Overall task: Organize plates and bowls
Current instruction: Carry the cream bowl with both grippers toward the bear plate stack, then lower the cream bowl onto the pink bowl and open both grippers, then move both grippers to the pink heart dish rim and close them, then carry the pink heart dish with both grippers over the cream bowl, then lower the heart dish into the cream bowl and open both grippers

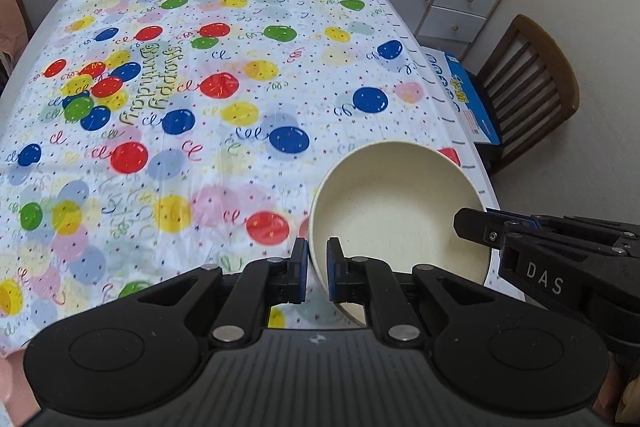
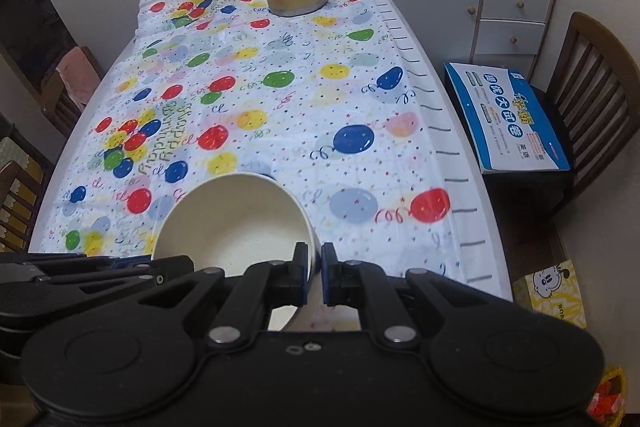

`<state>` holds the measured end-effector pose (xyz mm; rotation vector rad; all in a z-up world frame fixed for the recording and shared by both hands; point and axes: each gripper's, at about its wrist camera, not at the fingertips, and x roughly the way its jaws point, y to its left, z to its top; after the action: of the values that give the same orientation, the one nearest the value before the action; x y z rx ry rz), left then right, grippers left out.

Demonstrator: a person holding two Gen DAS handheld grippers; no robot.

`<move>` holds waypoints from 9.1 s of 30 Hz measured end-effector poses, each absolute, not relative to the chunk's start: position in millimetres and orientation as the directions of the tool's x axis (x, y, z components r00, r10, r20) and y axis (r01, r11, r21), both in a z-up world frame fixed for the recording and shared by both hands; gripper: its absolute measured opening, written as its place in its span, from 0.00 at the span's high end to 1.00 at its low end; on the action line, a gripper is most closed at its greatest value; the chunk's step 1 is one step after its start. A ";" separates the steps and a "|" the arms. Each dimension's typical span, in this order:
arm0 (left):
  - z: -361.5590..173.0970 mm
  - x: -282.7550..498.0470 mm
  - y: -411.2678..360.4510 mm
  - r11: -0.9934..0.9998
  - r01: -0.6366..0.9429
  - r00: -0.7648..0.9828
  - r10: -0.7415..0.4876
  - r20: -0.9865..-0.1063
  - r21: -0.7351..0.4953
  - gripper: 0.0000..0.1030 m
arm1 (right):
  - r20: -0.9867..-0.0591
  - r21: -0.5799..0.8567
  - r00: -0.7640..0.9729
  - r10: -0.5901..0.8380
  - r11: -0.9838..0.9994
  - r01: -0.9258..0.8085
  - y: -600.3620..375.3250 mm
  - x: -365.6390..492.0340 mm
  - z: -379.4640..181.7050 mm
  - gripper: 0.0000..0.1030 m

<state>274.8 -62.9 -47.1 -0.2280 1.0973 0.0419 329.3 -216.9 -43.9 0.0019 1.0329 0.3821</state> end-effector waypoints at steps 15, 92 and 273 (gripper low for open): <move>-31.7 188.6 -62.4 0.982 -0.095 0.457 -0.103 -0.884 -0.164 0.91 | -0.825 0.178 0.479 0.299 0.943 -0.280 -214.5 241.1 -23.4 0.96; -57.8 107.2 -55.1 0.993 0.012 0.411 -0.111 -0.905 -0.117 0.88 | -0.852 0.227 0.412 0.322 0.938 -0.263 -218.6 144.5 -60.8 0.68; -97.9 121.6 -81.9 0.983 0.032 0.302 -0.180 -0.936 -0.179 0.90 | -0.888 0.289 0.297 0.352 0.928 -0.236 -213.3 146.8 -89.5 0.89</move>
<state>121.6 -81.9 -97.9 -0.1353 1.2572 -0.1408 146.8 -213.3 -89.5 0.1103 1.2083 0.3914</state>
